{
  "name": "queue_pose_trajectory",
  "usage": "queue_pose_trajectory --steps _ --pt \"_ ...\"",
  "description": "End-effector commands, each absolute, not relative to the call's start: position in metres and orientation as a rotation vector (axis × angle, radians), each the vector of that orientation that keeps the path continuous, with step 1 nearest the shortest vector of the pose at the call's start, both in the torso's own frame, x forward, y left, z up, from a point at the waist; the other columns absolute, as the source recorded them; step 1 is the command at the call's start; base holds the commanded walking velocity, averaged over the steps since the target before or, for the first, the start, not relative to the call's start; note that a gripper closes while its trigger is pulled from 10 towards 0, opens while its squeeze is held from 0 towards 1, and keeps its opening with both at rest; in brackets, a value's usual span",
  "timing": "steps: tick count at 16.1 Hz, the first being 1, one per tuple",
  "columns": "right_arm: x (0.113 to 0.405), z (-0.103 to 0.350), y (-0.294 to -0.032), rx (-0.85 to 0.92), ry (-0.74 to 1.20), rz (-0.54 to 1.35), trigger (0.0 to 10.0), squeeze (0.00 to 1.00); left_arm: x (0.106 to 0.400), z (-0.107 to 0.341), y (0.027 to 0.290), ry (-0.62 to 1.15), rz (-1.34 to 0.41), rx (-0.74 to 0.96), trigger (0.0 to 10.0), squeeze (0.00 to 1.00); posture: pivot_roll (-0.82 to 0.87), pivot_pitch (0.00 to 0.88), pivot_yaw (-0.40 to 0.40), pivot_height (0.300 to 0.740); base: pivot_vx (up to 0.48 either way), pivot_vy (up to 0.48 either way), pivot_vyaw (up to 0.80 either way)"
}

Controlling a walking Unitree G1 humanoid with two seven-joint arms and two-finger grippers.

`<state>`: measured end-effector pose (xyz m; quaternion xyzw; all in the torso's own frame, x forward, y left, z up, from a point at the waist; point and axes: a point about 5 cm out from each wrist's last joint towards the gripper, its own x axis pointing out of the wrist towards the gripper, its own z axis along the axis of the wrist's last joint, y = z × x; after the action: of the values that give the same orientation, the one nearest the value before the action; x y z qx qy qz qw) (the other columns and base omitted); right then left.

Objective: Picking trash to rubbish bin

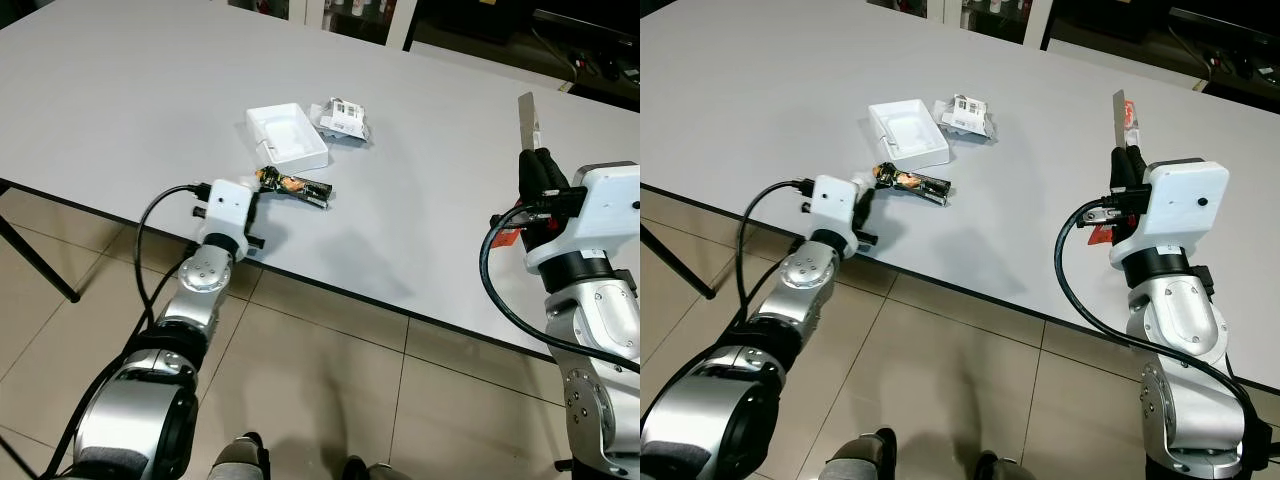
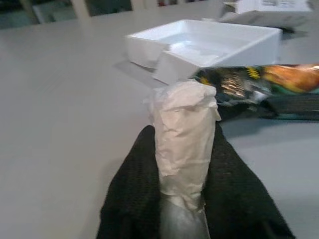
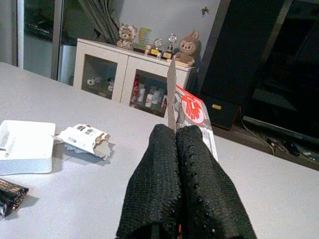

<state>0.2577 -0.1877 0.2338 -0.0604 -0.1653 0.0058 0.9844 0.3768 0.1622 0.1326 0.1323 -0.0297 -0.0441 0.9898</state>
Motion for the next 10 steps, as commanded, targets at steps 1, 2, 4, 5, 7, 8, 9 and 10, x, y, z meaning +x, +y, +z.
queue_pose_trajectory --steps 1,2,4,5,7,8,9,10 --pt "0.259 0.235 -0.193 -0.127 -0.33 0.001 10.0 0.0 0.375 0.133 0.165 -0.076 -0.061 0.266 0.0 0.0 0.2 0.153 -0.121 0.74 0.0 0.0 0.0" --pt "0.26 0.235 -0.193 -0.128 -0.331 0.003 10.0 0.0 0.374 0.135 0.169 -0.092 -0.032 0.267 0.0 0.0 0.2 0.151 -0.121 0.74 0.0 0.0 0.0" --pt "0.261 0.235 -0.194 -0.127 -0.332 0.004 10.0 0.0 0.371 0.141 0.174 -0.135 0.008 0.255 0.0 0.0 0.21 0.147 -0.12 0.74 0.0 0.0 0.0" --pt "0.261 0.234 -0.194 -0.126 -0.328 0.007 10.0 0.0 0.37 0.144 0.173 -0.157 0.005 0.248 0.0 0.0 0.22 0.145 -0.119 0.74 0.0 0.0 0.0" --pt "0.263 0.228 -0.191 -0.112 -0.298 0.028 10.0 0.0 0.364 0.152 0.166 -0.196 -0.014 0.22 0.0 0.0 0.23 0.144 -0.12 0.74 0.0 0.0 0.0" --pt "0.263 0.226 -0.19 -0.107 -0.289 0.034 10.0 0.0 0.363 0.153 0.164 -0.202 -0.022 0.215 0.0 0.0 0.23 0.144 -0.12 0.74 0.0 0.0 0.0" --pt "0.265 0.221 -0.185 -0.09 -0.269 0.058 10.0 0.0 0.358 0.157 0.155 -0.222 -0.052 0.199 0.0 0.0 0.24 0.143 -0.121 0.74 0.0 0.0 0.0" --pt "0.266 0.217 -0.18 -0.074 -0.255 0.085 10.0 0.0 0.353 0.161 0.144 -0.243 -0.096 0.178 0.0 0.0 0.24 0.141 -0.12 0.74 0.0 0.0 0.0"
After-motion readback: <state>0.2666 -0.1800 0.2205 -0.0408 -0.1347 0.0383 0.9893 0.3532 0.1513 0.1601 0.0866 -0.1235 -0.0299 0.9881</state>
